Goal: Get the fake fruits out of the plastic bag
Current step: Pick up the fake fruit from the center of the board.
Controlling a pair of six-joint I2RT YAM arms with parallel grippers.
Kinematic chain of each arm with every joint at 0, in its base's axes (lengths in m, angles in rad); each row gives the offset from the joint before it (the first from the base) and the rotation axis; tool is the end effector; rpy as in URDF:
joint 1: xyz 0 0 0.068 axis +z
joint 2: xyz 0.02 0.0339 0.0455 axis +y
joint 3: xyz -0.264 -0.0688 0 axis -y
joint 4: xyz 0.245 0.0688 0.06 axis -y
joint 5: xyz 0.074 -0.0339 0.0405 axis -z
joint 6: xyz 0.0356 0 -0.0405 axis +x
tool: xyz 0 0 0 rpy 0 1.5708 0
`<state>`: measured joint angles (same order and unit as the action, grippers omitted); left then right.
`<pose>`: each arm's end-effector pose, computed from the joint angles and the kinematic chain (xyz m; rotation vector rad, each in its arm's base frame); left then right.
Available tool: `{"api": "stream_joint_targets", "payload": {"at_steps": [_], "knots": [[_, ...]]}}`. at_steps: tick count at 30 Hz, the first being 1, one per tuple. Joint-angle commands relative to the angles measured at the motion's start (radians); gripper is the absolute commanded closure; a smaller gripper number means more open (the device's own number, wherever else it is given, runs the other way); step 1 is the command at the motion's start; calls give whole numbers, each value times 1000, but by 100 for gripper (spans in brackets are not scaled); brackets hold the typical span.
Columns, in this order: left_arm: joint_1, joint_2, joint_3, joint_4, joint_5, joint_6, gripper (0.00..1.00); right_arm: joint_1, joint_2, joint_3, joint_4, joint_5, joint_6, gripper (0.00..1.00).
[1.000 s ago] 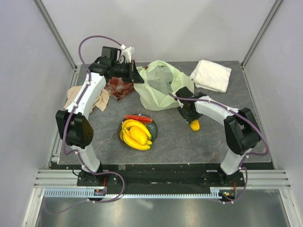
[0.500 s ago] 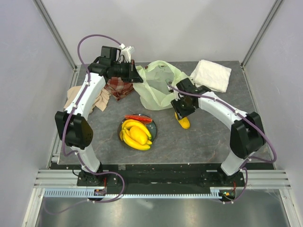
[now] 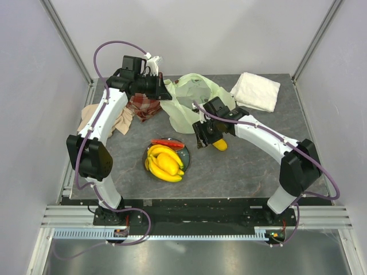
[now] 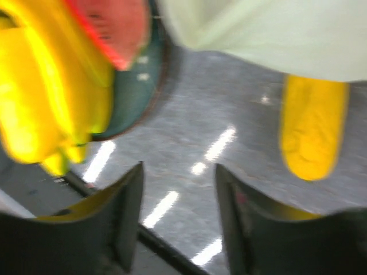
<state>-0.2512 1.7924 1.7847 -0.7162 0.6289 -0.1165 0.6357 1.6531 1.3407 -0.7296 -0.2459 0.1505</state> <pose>0.3827 -0.1198 0.3611 0.4836 2.2372 -0.9108 0.2749 0.2136 0.2647 -0.7325 2.5859 0.5852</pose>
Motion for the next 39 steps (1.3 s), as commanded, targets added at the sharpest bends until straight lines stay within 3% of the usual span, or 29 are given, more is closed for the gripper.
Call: {"api": "stream_joint_targets", "payload": {"at_steps": [1, 4, 11, 17, 22, 28, 33, 35, 39], "knots": [[-3, -65, 35, -6, -11, 44, 97, -27, -24, 26, -5, 278, -141, 33], [-3, -74, 28, -9, -15, 54, 97, -65, -13, -3, 30, 307, -239, 26], [-3, -77, 27, -12, -23, 61, 97, -154, 131, -9, 84, 332, -347, 23], [-3, -80, 22, -22, -34, 75, 97, -162, 163, 15, 88, 183, -348, 22], [-3, -85, 13, -22, -40, 78, 97, -160, 203, 6, 84, 232, -341, 22], [-3, -74, 22, -22, -37, 75, 97, -162, 237, -12, 55, 240, -319, 30], [-3, -67, 39, -20, -32, 72, 97, -165, 199, -12, 42, 200, -276, 59], [-3, -64, 39, -19, -31, 67, 97, -165, 130, 9, 24, 133, -224, 65], [-3, -57, 36, -12, -21, 48, 97, -145, -43, 15, -1, -28, -120, 65]]}}
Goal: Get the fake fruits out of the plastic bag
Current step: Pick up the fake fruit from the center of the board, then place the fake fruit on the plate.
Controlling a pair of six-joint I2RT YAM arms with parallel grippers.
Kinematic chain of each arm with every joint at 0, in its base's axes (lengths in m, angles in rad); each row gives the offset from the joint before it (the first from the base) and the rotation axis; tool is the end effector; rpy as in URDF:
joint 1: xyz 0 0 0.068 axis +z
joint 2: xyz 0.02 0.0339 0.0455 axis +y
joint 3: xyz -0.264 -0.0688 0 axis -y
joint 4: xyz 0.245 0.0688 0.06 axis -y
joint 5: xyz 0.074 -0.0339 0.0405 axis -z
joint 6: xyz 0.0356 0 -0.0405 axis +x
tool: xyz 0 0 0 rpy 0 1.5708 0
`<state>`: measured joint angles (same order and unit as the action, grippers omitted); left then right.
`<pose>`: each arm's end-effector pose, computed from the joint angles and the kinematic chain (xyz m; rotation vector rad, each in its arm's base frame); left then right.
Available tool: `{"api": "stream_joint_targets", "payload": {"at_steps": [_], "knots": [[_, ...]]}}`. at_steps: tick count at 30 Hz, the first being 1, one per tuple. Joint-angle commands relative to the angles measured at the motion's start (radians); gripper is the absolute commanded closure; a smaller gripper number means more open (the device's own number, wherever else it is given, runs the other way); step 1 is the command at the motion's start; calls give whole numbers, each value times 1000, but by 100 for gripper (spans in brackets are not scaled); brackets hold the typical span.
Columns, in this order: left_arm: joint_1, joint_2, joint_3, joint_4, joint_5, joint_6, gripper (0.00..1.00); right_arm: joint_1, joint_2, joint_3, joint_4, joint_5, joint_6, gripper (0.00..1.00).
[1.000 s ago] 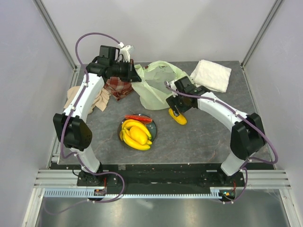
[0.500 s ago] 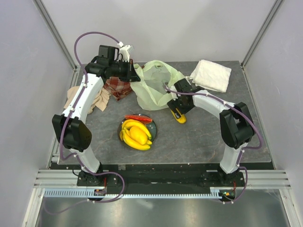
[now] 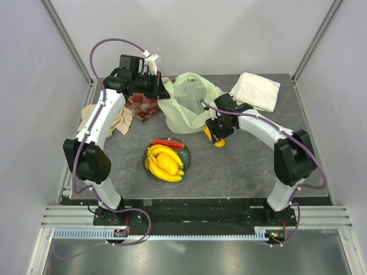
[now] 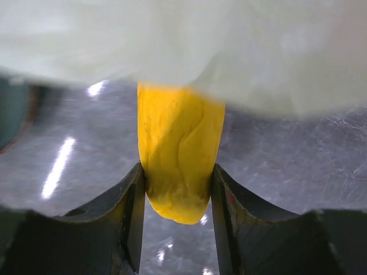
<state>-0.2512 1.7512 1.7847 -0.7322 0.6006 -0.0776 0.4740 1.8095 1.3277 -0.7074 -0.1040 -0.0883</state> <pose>0.3721 -0.1163 0.3749 0.5158 2.2020 -0.8545 0.3258 0.1713 0.2081 -0.7972 2.6599 0.2446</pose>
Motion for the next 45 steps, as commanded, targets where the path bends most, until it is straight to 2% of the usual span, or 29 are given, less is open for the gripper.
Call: {"api": "stream_joint_targets", "payload": {"at_steps": [1, 4, 7, 11, 18, 22, 26, 31, 36, 45], "knots": [[-3, -15, 36, 10, 8, 6, 97, 26, -219, 25, -38, -240, 134, 65], [-5, -13, 44, 14, 14, -4, 97, 81, -251, -13, -41, -354, 206, 64], [-8, -16, 53, 19, 13, -5, 97, 136, -253, -83, 41, -410, 315, 65], [-7, -33, 44, 17, 14, -10, 97, 199, -207, -87, 72, -411, 340, 65], [-8, -61, 18, 17, 19, -11, 97, 199, -105, -56, 132, -375, 557, 66], [-8, -81, 1, 17, 13, -5, 97, 198, -67, -4, 117, -327, 625, 67], [-8, -104, -15, 13, 8, -1, 97, 221, -67, 39, 49, -235, 637, 68], [-8, -113, -30, 13, 11, 1, 97, 229, -88, 54, 20, -237, 593, 69], [-8, -111, -24, 13, 10, 6, 97, 227, -140, -5, -56, -197, 538, 71], [-8, -105, -25, 13, 5, 10, 97, 204, -99, -61, 34, -238, 565, 71]]}}
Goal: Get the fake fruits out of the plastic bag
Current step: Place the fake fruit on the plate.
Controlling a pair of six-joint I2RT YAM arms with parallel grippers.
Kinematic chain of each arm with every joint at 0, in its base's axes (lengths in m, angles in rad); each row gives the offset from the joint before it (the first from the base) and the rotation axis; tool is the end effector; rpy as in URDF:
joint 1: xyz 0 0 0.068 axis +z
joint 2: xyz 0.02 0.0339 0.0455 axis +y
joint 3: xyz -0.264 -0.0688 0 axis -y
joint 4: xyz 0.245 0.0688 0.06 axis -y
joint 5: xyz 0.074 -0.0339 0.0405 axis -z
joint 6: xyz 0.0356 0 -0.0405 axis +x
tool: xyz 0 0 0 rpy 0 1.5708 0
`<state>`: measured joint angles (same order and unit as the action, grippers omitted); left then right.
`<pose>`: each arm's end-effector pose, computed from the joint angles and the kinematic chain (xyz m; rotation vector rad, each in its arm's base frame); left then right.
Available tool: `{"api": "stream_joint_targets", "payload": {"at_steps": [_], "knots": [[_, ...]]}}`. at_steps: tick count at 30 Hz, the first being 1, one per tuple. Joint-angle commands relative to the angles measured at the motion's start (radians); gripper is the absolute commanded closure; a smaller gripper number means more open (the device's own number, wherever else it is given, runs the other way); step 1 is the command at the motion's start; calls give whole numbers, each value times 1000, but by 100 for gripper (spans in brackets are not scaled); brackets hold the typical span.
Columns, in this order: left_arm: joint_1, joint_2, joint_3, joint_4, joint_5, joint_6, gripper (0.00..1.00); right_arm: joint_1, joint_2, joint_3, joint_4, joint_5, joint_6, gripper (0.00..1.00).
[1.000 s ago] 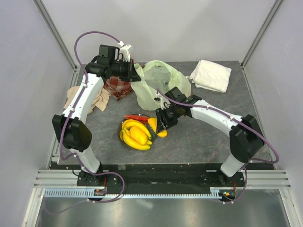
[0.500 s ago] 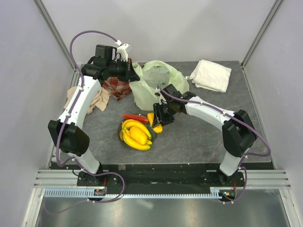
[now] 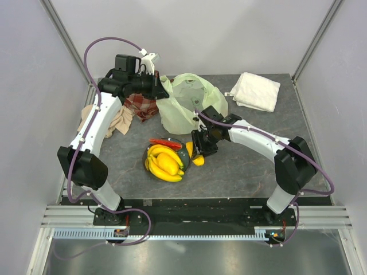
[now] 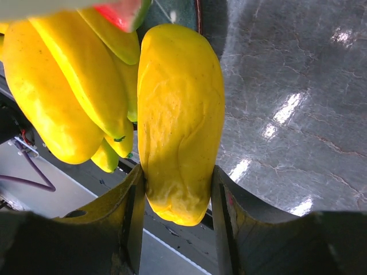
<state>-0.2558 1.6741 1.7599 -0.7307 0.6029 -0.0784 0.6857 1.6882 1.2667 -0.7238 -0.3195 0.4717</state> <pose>0.3516 -0.1128 0.3948 0.5314 2.1469 -0.8515 0.2588 0.2262 0.2320 -0.4059 2.8432 0.7263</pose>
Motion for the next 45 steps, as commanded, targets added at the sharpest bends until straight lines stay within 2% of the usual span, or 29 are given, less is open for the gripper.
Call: {"api": "stream_joint_targets", "payload": {"at_steps": [1, 10, 22, 27, 33, 34, 35, 37, 38, 40, 41, 45], "knots": [[-3, -27, 1, 11, 1, 12, 97, -6, 40, 3, 58, -27, 10, 71], [-3, -16, -2, 8, -5, 20, 97, -6, 131, 20, 86, -78, 33, 70], [-3, 7, 24, 10, 6, 12, 97, 8, 163, 85, 95, -107, 42, 69], [-3, 12, 27, 8, 11, 11, 97, 6, 200, 76, 96, -122, 56, 63], [-3, 4, 18, 8, 6, 15, 97, 14, 222, 76, 100, -141, 58, 61], [-3, 6, 16, 7, 6, 17, 97, 11, 223, 77, 100, -142, 58, 58], [-3, 4, 16, 7, 6, 17, 97, 11, 223, 76, 98, -142, 58, 49], [-3, 3, 16, 8, 5, 19, 97, 9, 220, 76, 98, -142, 54, 42], [-3, 3, 16, 8, 5, 19, 97, 9, 217, 77, 96, -142, 51, 34], [-3, 6, 19, 7, 6, 19, 97, 9, 211, 79, 96, -145, 48, 29], [-3, 4, 18, 8, 6, 19, 97, 8, 208, 80, 95, -151, 45, 23], [-3, 10, 24, 10, 11, 17, 97, -15, 182, 85, 83, -159, 36, 20]]}}
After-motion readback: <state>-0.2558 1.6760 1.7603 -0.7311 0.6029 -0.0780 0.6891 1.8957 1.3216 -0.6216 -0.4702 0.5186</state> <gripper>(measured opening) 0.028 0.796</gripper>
